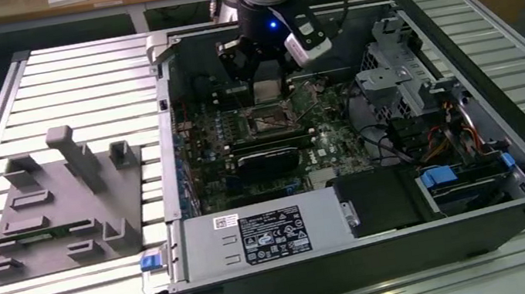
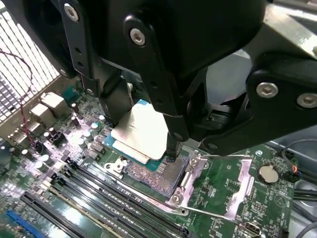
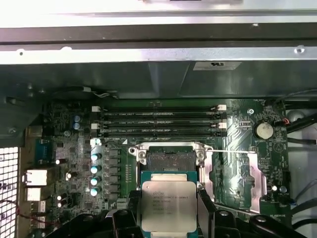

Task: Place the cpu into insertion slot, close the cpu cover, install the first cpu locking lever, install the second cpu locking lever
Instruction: 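Place the cpu into insertion slot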

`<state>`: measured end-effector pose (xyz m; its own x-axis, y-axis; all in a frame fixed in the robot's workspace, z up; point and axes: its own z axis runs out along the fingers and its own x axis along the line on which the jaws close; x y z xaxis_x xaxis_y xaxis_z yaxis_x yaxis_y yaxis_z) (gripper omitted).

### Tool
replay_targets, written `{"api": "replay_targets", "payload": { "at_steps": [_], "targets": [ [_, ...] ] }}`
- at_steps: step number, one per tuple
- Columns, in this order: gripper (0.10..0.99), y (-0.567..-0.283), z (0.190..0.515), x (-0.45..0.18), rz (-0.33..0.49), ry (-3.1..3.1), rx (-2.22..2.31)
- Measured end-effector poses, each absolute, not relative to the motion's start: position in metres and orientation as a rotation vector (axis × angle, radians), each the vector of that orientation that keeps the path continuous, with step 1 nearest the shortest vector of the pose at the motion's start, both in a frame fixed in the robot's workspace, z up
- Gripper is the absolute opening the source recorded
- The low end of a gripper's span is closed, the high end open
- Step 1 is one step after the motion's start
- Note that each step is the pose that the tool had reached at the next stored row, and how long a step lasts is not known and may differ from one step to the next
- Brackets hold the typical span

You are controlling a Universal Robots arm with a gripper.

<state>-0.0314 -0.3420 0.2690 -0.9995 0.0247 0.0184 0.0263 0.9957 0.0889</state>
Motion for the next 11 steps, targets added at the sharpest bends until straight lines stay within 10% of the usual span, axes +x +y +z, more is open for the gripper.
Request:
{"api": "replay_targets", "payload": {
  "at_steps": [11],
  "targets": [
    [0.537,-0.333,0.249,-0.031,-0.124,-3.122,-0.04]
  ]
}}
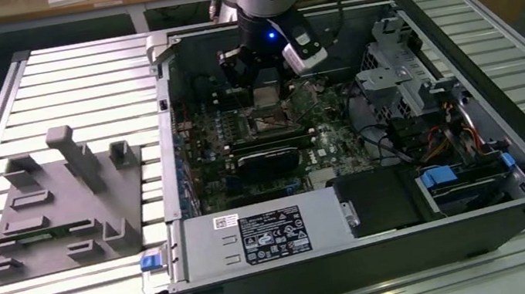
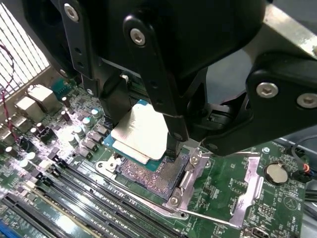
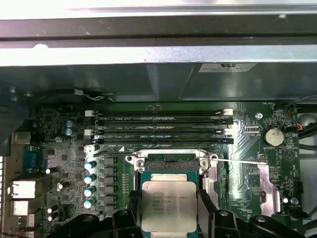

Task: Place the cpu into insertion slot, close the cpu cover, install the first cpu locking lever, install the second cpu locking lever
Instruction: 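Place the cpu into insertion slot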

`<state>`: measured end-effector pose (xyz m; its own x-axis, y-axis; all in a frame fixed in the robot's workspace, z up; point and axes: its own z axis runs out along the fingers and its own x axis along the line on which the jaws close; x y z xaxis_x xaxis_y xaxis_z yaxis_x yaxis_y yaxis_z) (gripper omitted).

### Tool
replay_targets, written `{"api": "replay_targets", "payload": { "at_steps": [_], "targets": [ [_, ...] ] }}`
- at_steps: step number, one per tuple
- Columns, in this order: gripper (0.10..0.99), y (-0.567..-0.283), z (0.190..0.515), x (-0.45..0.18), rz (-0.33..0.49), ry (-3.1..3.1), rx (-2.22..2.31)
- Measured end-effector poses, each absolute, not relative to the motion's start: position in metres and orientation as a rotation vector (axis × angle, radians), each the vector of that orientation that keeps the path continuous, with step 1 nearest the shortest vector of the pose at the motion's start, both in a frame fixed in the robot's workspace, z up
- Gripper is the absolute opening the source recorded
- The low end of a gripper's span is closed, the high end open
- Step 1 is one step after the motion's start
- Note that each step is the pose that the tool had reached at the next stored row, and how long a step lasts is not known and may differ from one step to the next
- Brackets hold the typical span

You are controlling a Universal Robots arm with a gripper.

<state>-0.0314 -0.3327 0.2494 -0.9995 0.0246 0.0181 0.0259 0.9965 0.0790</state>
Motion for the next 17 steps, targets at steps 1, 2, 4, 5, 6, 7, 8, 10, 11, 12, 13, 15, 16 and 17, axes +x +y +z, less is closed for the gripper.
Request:
{"api": "replay_targets", "payload": {
  "at_steps": [1,2,4,5,6,7,8,10,11,12,13,15,16,17],
  "targets": [
    [0.537,-0.3325,0.2481,-0.0314,-0.123,-3.122,-0.039],
    [0.537,-0.3325,0.248,-0.0314,-0.122,-3.122,-0.039],
    [0.537,-0.3325,0.248,-0.0314,-0.122,-3.122,-0.039],
    [0.537,-0.3325,0.248,-0.0314,-0.122,-3.122,-0.039],
    [0.537,-0.3325,0.248,-0.0314,-0.122,-3.122,-0.041],
    [0.537,-0.3325,0.2479,-0.0314,-0.122,-3.122,-0.052],
    [0.537,-0.3325,0.2478,-0.0314,-0.121,-3.122,-0.073],
    [0.537,-0.3325,0.2476,-0.0314,-0.119,-3.123,-0.12],
    [0.537,-0.3325,0.2475,-0.0314,-0.118,-3.122,-0.147],
    [0.537,-0.3325,0.2474,-0.0314,-0.117,-3.122,-0.171],
    [0.537,-0.3325,0.2473,-0.0314,-0.116,-3.121,-0.196],
    [0.537,-0.3325,0.2471,-0.0314,-0.114,-3.12,-0.245],
    [0.537,-0.3325,0.247,-0.0314,-0.113,-3.118,-0.269],
    [0.537,-0.3325,0.2469,-0.0314,-0.112,-3.117,-0.294]
  ]
}}
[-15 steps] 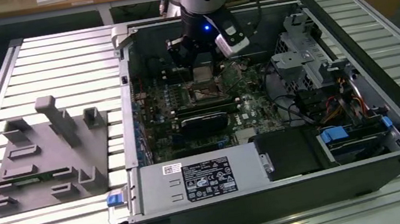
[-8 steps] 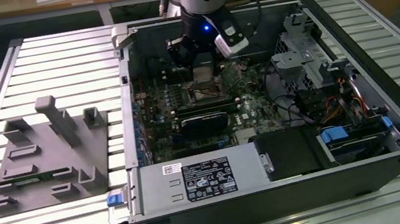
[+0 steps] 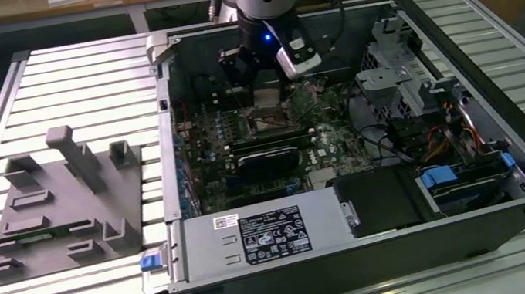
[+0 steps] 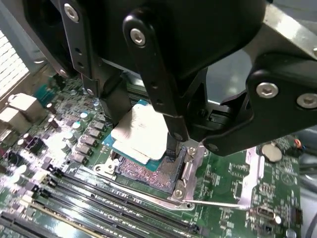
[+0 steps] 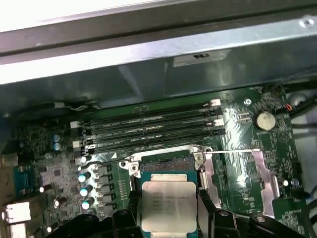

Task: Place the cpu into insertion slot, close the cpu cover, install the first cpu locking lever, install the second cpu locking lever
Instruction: 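Place the cpu into insertion slot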

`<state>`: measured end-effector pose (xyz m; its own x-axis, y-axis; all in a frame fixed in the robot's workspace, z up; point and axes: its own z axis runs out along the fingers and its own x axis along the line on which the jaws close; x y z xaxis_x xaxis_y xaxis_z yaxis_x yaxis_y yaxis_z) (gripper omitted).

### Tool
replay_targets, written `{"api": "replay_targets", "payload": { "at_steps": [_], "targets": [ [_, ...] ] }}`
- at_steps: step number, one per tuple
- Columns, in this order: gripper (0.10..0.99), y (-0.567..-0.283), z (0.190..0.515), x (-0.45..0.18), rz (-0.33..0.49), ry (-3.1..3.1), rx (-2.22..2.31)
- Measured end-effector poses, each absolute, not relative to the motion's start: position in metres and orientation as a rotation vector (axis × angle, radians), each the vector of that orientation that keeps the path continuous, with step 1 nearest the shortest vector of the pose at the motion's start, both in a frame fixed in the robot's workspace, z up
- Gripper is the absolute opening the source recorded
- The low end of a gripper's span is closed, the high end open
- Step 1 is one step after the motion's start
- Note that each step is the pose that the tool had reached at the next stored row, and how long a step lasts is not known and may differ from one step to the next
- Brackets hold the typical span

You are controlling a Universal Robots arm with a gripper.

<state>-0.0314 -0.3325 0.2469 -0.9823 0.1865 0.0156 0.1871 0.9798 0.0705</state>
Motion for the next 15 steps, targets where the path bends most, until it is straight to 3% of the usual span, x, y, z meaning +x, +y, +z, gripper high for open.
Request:
{"api": "replay_targets", "payload": {
  "at_steps": [15],
  "targets": [
    [0.537,-0.3325,0.2455,-0.0314,-0.101,-3.071,-0.66]
  ]
}}
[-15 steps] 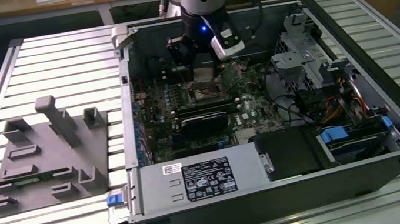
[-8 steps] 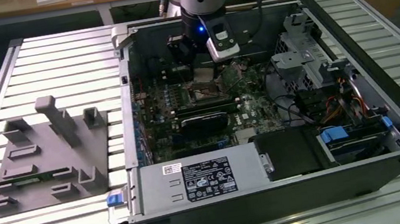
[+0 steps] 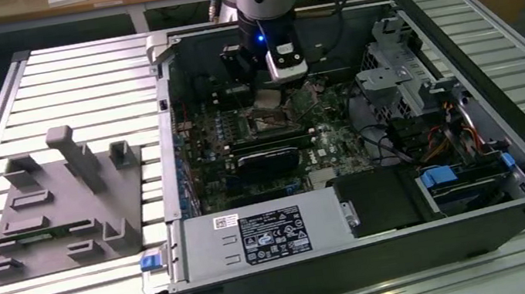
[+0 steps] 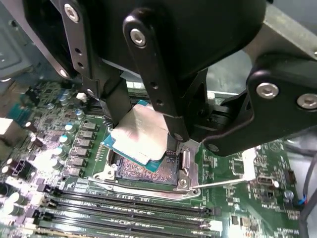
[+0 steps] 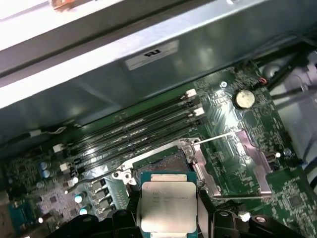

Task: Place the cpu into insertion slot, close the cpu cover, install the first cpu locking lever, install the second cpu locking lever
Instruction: 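Place the cpu into insertion slot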

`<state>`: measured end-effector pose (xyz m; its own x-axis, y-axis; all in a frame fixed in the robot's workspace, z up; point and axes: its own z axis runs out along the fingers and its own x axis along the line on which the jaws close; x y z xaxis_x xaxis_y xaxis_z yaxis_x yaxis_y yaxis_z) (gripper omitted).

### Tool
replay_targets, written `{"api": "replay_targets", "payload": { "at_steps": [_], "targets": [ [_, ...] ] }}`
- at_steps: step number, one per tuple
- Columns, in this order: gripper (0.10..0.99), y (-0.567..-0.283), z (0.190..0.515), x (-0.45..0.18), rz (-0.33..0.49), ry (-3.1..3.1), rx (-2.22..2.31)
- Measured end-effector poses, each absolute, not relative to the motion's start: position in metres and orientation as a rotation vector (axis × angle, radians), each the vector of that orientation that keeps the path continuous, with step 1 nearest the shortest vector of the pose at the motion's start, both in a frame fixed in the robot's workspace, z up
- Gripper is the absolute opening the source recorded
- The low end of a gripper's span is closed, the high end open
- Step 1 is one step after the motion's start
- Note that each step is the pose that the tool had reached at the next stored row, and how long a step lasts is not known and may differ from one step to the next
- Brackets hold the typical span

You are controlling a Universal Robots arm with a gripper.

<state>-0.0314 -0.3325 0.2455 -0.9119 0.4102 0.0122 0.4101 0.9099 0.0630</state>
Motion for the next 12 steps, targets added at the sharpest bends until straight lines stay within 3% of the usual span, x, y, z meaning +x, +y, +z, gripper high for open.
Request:
{"api": "replay_targets", "payload": {
  "at_steps": [12],
  "targets": [
    [0.537,-0.3325,0.2451,-0.0314,0.084,3.001,0.897]
  ]
}}
